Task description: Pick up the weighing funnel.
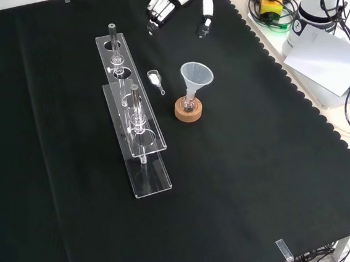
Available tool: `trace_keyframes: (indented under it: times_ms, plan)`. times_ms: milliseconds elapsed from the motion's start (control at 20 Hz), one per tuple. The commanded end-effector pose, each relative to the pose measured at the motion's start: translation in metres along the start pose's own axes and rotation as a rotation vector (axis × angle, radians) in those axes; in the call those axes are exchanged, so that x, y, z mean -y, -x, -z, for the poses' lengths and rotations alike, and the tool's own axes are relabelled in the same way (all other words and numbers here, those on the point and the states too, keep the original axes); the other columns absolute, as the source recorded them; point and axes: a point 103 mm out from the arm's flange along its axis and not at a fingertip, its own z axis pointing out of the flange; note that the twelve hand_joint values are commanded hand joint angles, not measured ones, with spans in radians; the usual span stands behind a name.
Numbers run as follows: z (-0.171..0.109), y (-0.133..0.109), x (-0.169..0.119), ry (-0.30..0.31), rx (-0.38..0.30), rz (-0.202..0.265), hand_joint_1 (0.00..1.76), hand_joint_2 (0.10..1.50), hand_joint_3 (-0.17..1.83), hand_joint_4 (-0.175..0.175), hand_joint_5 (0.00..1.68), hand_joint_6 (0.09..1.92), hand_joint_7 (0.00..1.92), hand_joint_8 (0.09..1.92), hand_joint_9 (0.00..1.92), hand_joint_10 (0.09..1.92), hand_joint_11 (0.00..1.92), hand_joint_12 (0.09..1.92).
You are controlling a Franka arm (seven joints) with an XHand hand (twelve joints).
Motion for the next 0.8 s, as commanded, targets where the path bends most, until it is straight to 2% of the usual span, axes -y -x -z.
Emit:
trace_keyframes:
  times_ms: [50,300,450,650,800]
  plan:
    - [-0.01,0.01,-0.005,0.0,-0.021,-0.002,0.7,0.66,0.47,-0.065,0.22,0.09,0.14,0.71,0.41,0.71,0.33,1.38]
    - [-0.019,0.02,-0.014,0.017,-0.053,0.001,0.7,0.66,0.48,-0.067,0.23,0.09,0.16,0.71,0.44,0.7,0.34,1.37]
    - [-0.03,0.032,-0.022,0.028,-0.094,-0.017,0.72,0.66,0.49,-0.068,0.28,0.09,0.2,0.72,0.48,0.68,0.37,1.35]
    - [-0.051,0.046,-0.039,-0.009,-0.104,-0.039,0.81,0.64,0.51,-0.066,0.34,0.09,0.24,0.71,0.52,0.66,0.41,1.33]
    - [-0.065,0.05,-0.054,-0.003,-0.107,-0.032,0.84,0.64,0.51,-0.059,0.38,0.09,0.26,0.71,0.54,0.65,0.43,1.33]
